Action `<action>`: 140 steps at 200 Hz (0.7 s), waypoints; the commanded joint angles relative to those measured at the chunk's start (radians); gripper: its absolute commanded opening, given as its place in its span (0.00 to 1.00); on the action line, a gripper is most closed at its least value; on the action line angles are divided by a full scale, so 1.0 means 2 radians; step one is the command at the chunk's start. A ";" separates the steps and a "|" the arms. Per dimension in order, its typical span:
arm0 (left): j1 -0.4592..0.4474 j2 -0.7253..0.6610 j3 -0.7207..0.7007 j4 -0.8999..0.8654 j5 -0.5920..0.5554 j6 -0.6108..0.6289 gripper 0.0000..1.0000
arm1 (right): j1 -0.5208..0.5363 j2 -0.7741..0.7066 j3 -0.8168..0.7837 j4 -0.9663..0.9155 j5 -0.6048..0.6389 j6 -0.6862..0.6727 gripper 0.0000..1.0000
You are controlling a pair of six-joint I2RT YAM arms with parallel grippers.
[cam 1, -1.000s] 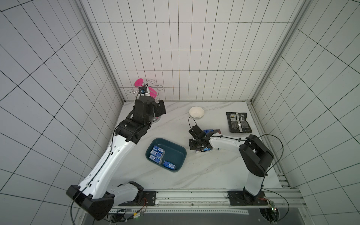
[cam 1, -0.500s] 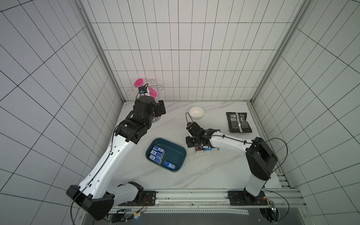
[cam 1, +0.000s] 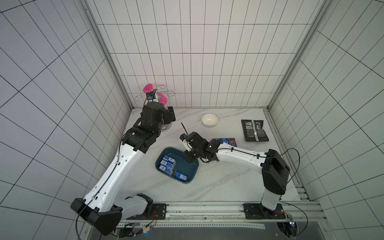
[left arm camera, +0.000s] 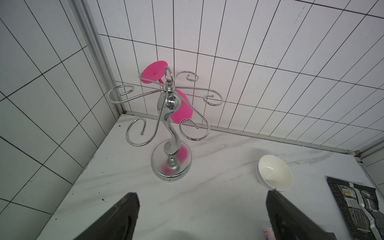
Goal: Take the pocket tissues out of the storage box
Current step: Place the pocket tissues at the center of the board, then pick up the pocket tissues from the storage box.
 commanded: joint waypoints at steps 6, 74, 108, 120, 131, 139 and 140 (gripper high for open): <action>0.002 -0.004 0.002 -0.002 0.001 -0.002 0.99 | 0.008 0.032 0.040 0.006 -0.025 -0.001 0.43; 0.003 -0.012 -0.003 -0.007 -0.003 0.002 0.99 | 0.015 0.102 0.111 -0.011 -0.036 -0.018 0.45; 0.004 -0.013 -0.005 -0.010 -0.002 0.004 0.99 | 0.013 0.133 0.142 -0.028 -0.042 -0.026 0.46; 0.005 -0.015 -0.004 -0.010 -0.002 0.005 0.99 | 0.013 0.140 0.150 -0.034 -0.043 -0.027 0.46; 0.006 -0.017 -0.005 -0.010 -0.002 0.005 0.98 | 0.012 0.145 0.156 -0.040 -0.043 -0.030 0.46; 0.006 -0.018 -0.004 -0.011 -0.002 0.006 0.99 | 0.012 0.148 0.158 -0.041 -0.043 -0.031 0.46; 0.006 -0.019 -0.005 -0.011 -0.002 0.006 0.99 | 0.012 0.148 0.158 -0.041 -0.043 -0.031 0.46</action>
